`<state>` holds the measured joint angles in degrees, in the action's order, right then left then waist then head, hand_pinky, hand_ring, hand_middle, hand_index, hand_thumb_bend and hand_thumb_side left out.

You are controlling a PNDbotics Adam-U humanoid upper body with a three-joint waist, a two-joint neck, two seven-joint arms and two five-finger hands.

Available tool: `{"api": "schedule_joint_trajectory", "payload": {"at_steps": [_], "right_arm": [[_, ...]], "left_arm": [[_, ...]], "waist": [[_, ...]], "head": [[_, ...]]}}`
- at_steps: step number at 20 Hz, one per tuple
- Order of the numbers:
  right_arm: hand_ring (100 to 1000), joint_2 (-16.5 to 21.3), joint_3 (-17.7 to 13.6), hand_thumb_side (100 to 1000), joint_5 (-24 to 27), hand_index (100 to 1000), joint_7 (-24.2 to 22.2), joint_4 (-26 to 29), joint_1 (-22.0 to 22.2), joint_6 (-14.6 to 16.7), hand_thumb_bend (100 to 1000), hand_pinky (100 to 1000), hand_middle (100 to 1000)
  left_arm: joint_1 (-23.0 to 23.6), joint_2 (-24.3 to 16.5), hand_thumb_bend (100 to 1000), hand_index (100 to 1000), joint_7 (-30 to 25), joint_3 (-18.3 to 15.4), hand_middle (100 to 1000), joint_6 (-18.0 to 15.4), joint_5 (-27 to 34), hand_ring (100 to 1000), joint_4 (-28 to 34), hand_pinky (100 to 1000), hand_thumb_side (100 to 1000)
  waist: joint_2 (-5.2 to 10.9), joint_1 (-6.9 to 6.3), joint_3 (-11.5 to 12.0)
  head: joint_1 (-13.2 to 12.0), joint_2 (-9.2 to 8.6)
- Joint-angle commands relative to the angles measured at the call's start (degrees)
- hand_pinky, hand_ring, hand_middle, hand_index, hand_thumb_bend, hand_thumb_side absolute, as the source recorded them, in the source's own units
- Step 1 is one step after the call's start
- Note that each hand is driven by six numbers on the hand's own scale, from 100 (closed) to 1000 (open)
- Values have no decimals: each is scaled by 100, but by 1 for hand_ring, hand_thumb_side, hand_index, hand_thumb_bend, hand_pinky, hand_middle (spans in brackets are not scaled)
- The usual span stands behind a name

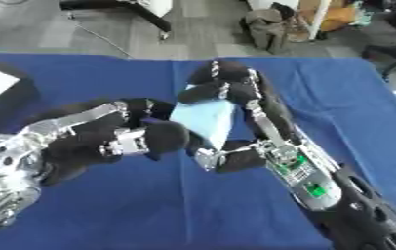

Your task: Pick up the objects with one hand, pass them to the other hand, and then place them into the box on the other side of the table.

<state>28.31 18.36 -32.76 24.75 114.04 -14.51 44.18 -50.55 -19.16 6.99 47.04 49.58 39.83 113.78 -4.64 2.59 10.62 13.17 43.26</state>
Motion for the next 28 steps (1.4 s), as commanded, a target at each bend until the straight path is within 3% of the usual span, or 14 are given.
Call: {"api": "schedule_joint_trajectory", "payload": {"at_steps": [1,11,13,14,18,21,23,28], "right_arm": [[483,134,11,100,-146,377,76,55,-32,177,100,564,346],[479,118,57,100,-814,374,206,55,-76,753,100,557,342],[481,116,62,100,-891,381,261,55,-76,772,100,551,346],[481,116,64,100,-924,382,288,55,-78,776,100,551,346],[483,115,75,100,-1053,391,401,55,-88,779,100,537,351],[486,111,83,100,-1133,405,475,55,-83,779,100,531,356],[488,112,88,100,-1168,412,510,55,-80,779,100,530,360],[493,131,91,100,-1235,429,579,55,-93,779,100,532,368]], "left_arm": [[-179,120,1000,877,-114,53,864,46,69,842,81,759,636],[-188,190,1000,863,-170,136,856,140,44,837,81,757,633],[-184,195,866,849,-165,138,844,147,37,828,81,751,607],[-184,198,849,843,-160,139,836,153,34,821,81,745,597],[-182,219,576,750,-66,130,742,171,41,740,81,674,371],[-181,235,250,633,61,137,598,152,82,623,81,606,147],[-183,239,139,573,127,137,536,100,123,576,81,581,100],[-181,226,100,454,295,116,414,-26,188,497,81,529,100]], "waist": [[99,2,5],[102,18,4],[98,17,2],[96,17,0],[89,18,-6],[86,18,-15],[83,17,-20],[70,9,-30]], "head": [[11,42],[3,69],[0,64],[-1,61],[5,52],[1,54],[-1,48],[-6,14]]}}
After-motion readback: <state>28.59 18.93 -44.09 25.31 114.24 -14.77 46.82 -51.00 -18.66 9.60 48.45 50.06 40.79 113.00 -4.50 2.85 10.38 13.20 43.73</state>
